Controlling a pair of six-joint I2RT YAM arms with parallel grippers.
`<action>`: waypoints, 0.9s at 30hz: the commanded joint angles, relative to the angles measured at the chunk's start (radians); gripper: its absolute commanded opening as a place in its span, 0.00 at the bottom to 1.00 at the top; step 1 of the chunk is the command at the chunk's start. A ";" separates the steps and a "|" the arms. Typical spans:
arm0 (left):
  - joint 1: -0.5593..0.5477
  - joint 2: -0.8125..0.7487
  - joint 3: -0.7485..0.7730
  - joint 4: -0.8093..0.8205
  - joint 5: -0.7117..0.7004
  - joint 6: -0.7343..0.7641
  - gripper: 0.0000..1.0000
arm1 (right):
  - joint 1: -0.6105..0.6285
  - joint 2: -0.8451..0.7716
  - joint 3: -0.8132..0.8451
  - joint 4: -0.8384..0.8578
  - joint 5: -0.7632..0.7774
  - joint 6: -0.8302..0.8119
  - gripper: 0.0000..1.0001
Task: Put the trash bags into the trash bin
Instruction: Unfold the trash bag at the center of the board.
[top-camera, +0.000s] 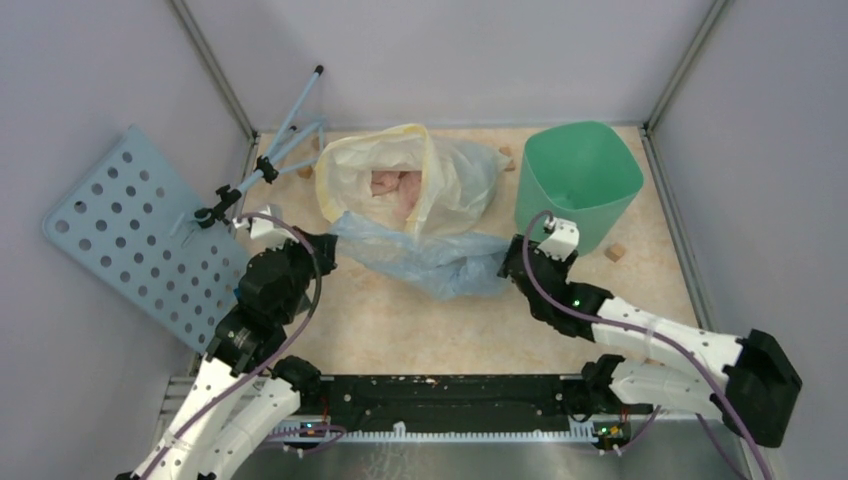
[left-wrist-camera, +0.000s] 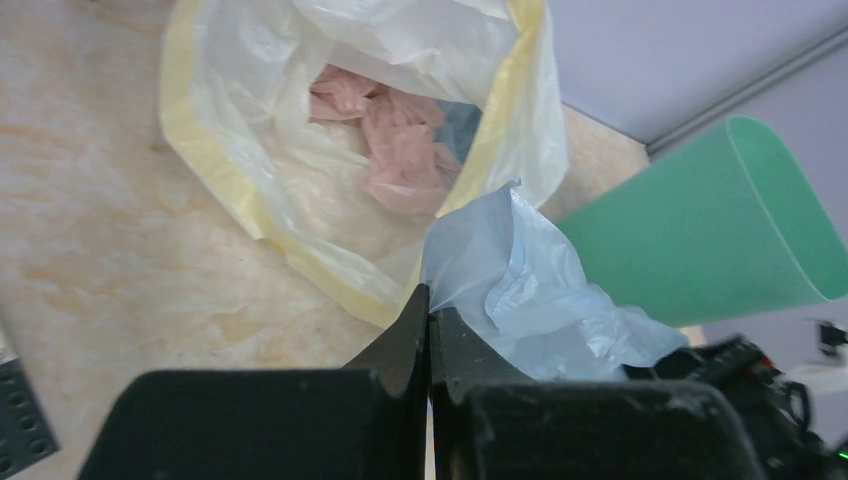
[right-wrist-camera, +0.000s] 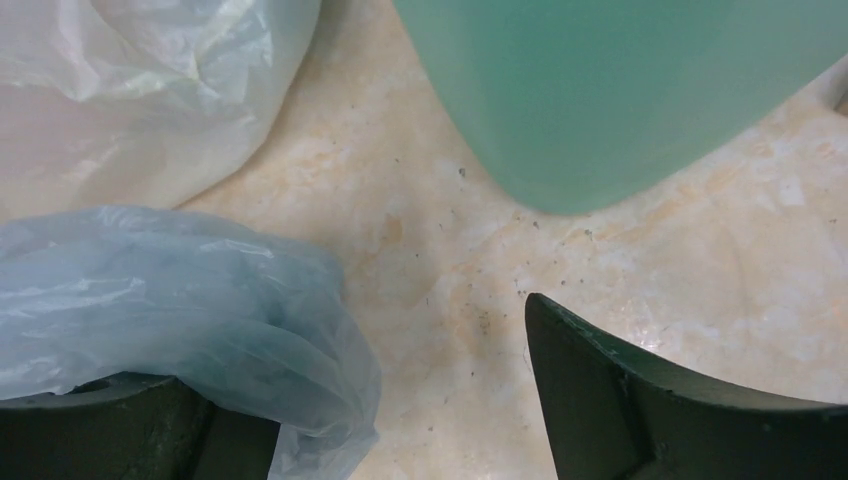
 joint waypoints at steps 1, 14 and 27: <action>0.002 0.030 0.024 -0.034 -0.140 0.064 0.00 | -0.018 -0.169 -0.012 -0.024 -0.062 -0.156 0.76; 0.003 0.155 0.058 -0.069 -0.335 0.115 0.00 | -0.062 -0.302 0.105 -0.385 0.093 -0.078 0.61; 0.003 0.196 -0.030 0.235 0.286 0.085 0.00 | -0.062 -0.232 0.179 -0.073 -0.663 -0.399 0.71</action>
